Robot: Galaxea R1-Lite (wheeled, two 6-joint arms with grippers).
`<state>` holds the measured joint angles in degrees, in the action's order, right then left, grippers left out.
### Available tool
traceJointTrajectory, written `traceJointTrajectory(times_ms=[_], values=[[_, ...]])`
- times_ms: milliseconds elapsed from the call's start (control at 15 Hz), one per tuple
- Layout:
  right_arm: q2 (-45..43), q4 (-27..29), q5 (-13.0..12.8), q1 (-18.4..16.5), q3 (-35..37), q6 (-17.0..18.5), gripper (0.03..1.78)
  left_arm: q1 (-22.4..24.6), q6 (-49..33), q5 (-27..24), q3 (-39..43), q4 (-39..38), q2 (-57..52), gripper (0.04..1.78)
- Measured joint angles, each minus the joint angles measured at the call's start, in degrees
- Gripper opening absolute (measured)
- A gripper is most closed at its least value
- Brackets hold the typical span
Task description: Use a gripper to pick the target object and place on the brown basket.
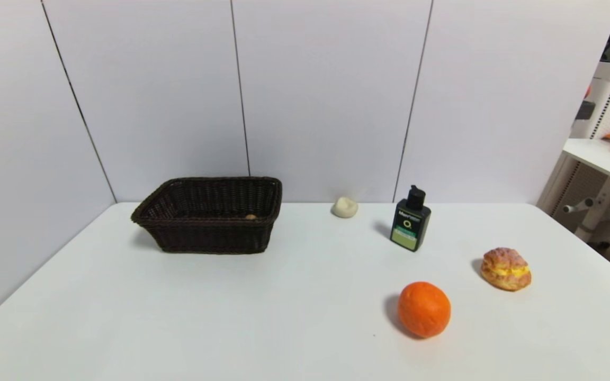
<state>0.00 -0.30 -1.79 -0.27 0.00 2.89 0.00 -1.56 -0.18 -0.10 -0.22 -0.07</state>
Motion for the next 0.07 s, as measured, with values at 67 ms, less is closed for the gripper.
traceJointTrajectory(times_ms=[67], values=[[0.0, 0.01, 0.04, 0.0, 0.0, 0.0, 1.7, 0.0, -0.04, 0.0, 0.0, 0.0, 0.0, 1.69]])
